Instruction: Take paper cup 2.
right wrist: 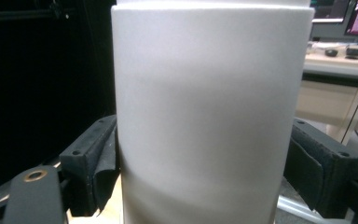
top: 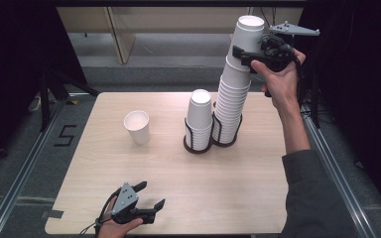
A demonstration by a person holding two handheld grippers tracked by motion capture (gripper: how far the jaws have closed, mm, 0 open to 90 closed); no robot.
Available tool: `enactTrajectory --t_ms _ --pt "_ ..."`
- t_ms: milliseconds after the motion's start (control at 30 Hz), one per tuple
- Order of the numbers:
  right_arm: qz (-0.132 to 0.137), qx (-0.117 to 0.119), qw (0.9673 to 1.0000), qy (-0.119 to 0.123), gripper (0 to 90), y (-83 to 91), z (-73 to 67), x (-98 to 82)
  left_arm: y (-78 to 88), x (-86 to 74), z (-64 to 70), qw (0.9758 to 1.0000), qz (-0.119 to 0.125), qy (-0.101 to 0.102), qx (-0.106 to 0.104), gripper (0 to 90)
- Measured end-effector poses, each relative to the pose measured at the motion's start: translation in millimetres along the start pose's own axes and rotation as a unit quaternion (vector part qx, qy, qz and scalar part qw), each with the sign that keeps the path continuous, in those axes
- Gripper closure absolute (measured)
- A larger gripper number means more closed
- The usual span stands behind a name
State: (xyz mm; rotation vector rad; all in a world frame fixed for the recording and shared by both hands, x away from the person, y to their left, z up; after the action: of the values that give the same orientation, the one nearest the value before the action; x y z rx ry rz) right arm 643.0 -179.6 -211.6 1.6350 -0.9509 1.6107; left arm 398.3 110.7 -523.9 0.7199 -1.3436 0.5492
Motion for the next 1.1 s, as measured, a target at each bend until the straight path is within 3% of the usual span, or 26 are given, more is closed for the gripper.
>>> enactTrajectory --t_ms 367,667,800,1100 --pt "0.018 -0.013 0.9996 0.017 19.0 0.7 -6.9 29.4 0.1 -0.2 0.2 1.0000 -0.001 0.000 0.000 14.4" --pt "0.043 -0.017 0.9987 0.024 19.0 13.7 -10.4 56.5 0.3 -0.1 -0.1 1.0000 -0.001 0.000 0.001 14.4" --pt "0.038 -0.014 0.9988 0.030 19.0 23.6 -12.5 56.8 -0.1 -0.5 0.1 1.0000 -0.002 -0.001 0.001 14.4" --pt "0.031 0.017 0.9988 0.034 19.0 56.1 -26.4 42.3 -0.6 -0.8 0.4 1.0000 -0.002 0.000 0.000 14.4"
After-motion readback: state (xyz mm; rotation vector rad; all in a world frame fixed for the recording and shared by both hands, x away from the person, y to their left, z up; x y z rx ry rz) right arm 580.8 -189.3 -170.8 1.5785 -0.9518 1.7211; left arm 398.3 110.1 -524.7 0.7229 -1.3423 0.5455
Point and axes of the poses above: each handheld gripper's, and its own axes: y roughly backward along the jaws, x roughly out of its top, z roughly to its right, the point moved 8 cm from there along -y, roughly forward along the jaws, and after that the axes turned 14 degrees about z, right-handed, at the moved point
